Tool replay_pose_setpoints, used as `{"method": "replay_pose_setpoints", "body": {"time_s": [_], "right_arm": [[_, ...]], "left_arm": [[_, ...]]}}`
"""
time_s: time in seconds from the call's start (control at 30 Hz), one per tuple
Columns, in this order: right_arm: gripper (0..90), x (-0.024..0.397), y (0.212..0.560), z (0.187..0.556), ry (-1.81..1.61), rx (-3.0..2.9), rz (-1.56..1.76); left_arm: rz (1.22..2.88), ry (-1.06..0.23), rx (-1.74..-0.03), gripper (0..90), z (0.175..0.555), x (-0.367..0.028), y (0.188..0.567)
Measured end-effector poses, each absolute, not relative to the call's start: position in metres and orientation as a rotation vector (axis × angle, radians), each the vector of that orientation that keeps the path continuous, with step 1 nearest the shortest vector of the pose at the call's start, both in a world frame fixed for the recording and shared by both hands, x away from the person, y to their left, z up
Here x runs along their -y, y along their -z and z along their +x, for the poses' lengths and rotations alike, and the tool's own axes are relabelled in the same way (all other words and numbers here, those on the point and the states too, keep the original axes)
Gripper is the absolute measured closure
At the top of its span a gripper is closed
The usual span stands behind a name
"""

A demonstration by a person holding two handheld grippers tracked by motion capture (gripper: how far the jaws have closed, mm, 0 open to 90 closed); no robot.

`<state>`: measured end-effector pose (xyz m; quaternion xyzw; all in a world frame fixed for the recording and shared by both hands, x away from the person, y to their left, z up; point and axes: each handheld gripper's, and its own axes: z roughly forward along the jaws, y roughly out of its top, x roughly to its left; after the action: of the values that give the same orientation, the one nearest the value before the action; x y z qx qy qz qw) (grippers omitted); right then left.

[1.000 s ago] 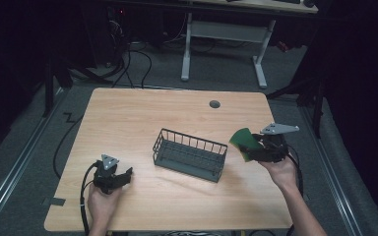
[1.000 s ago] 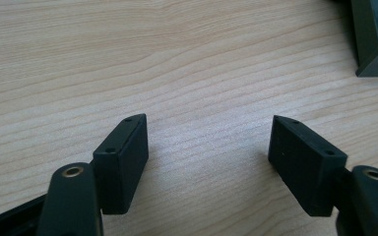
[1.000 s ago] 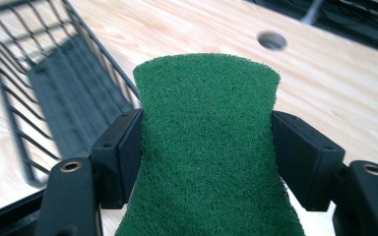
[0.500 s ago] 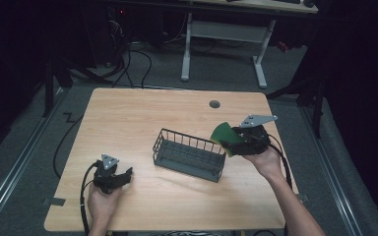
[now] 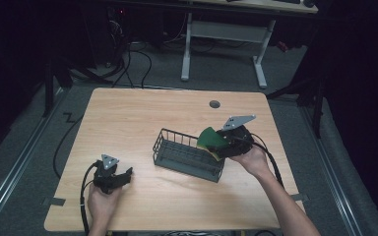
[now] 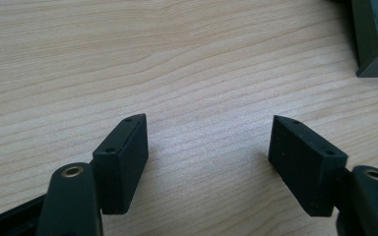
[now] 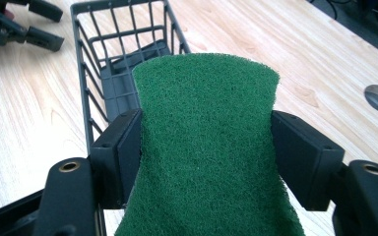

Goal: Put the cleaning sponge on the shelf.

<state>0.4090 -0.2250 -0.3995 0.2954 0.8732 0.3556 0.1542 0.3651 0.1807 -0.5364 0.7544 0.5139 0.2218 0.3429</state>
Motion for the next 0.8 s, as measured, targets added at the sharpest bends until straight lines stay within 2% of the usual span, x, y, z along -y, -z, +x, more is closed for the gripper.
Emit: {"method": "replay_pose_setpoints", "body": {"time_s": [0.8], "right_arm": [[31.0, 0.212, 0.413, 0.411, -0.951, -2.590, 0.724]], "left_arm": [[1.952, -0.569, -1.337, 31.9, 0.365, -0.182, 0.536]]}}
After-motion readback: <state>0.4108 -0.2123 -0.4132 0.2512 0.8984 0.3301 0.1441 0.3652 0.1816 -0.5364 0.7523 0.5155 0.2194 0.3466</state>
